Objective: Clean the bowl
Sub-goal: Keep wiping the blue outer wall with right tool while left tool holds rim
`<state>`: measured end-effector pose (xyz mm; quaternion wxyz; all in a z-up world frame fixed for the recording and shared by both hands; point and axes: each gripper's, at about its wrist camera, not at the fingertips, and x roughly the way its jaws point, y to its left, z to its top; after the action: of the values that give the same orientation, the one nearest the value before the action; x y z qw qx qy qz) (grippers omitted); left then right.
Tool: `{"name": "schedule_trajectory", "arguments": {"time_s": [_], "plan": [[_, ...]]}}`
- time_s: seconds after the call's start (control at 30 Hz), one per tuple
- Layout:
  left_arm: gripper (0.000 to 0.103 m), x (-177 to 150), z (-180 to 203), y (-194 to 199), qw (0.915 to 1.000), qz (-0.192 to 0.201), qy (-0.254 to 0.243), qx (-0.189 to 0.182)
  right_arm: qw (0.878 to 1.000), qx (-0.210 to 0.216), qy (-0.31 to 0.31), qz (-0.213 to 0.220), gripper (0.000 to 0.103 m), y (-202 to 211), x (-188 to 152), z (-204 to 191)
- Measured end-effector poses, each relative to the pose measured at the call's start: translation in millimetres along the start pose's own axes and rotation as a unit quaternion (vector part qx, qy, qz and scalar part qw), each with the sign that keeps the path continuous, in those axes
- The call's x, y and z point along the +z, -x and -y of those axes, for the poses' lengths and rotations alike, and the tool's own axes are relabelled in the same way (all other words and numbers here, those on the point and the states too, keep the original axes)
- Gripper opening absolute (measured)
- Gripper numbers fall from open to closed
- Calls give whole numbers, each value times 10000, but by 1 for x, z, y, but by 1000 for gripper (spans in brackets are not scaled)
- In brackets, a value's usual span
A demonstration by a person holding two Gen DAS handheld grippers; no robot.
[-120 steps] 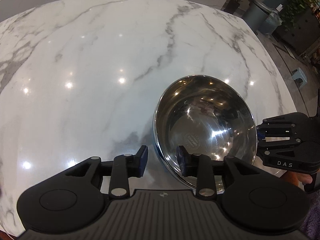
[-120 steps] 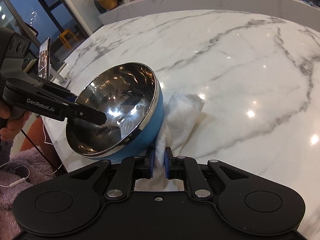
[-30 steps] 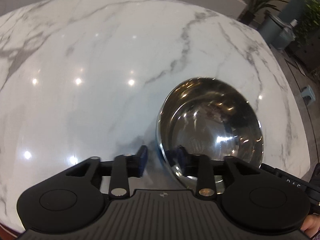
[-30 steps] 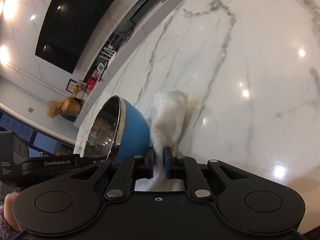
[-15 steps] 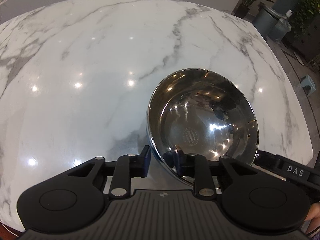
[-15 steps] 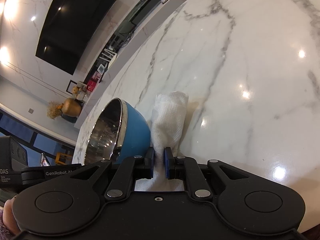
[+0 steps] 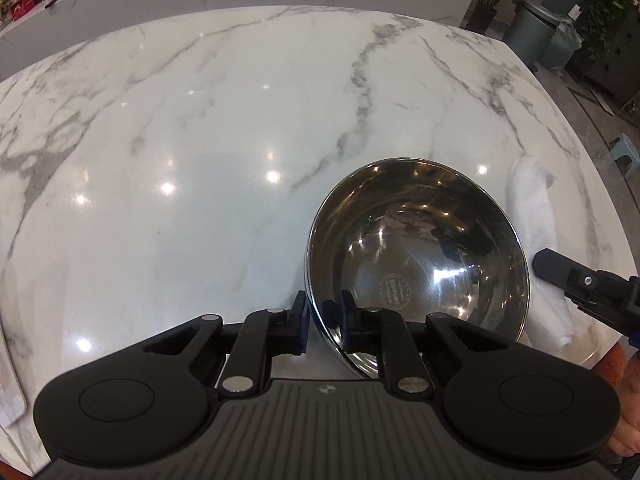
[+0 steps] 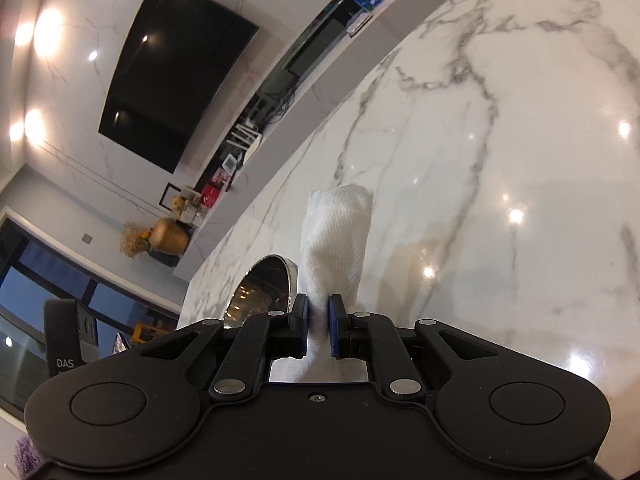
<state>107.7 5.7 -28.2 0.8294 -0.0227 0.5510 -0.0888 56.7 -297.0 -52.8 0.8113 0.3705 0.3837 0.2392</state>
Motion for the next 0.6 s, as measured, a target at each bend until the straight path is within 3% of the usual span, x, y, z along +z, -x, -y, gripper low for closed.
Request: {"name": "schedule_trajectory", "arguments": {"time_s": [0.23, 0.33, 0.6], "plan": [[14, 2, -4, -1, 9999, 3, 114, -18, 9993, -179, 19, -319, 10, -16, -11, 4], [25, 0, -6, -5, 9990, -196, 375, -149, 9986, -224, 15, -469, 10, -22, -19, 6], [25, -5, -1, -6, 9996, -142, 200, -128, 9980, -268, 71, -560, 10, -26, -24, 4]]}}
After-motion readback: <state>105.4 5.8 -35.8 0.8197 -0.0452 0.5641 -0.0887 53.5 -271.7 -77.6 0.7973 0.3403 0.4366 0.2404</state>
